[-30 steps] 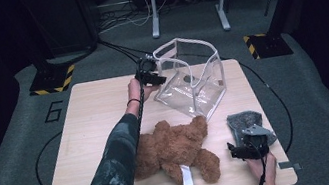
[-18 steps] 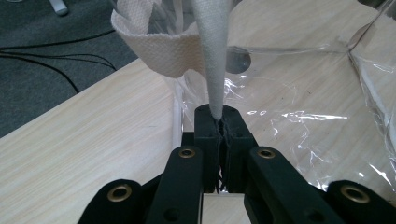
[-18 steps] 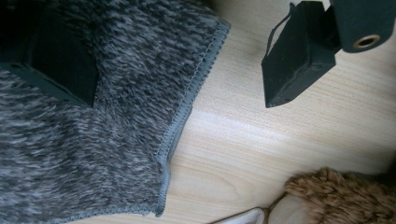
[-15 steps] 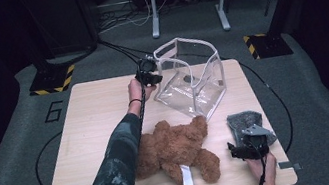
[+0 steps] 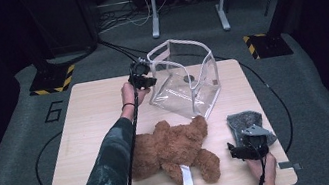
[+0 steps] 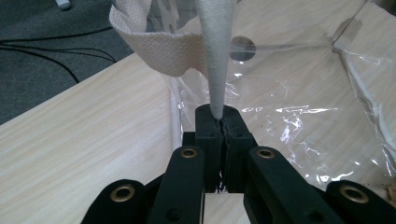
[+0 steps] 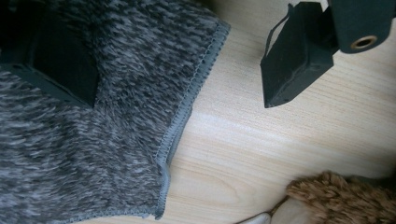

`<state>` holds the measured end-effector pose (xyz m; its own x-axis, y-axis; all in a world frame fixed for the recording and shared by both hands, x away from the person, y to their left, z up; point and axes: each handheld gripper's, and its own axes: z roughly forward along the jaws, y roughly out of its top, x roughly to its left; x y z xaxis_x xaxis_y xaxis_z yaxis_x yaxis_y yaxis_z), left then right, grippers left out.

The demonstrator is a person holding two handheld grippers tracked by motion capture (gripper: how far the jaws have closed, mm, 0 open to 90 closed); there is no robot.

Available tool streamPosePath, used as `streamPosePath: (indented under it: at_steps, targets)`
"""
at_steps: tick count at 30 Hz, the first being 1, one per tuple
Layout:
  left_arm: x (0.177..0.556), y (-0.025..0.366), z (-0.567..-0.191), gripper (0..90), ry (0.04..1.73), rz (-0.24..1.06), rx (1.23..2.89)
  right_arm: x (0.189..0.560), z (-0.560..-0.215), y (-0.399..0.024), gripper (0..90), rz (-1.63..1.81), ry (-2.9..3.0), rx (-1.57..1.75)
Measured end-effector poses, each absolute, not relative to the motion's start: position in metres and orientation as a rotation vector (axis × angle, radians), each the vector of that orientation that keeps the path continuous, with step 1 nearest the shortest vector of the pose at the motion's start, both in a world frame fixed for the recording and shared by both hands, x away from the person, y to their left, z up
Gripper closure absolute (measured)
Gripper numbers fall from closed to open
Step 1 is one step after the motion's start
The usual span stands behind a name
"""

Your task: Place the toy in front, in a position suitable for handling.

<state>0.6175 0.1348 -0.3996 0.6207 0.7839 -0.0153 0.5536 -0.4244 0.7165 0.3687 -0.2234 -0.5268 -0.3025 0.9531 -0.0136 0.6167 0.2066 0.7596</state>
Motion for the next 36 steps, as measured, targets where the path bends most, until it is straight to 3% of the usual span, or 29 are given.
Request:
streamPosePath:
  at_steps: [36]
  targets:
    - [0.602, 0.225, -0.403, 87.8, 1.251, 0.515, 2.015, 0.369, -0.528, -0.221, 11.6, 0.866, 2.007, 1.444]
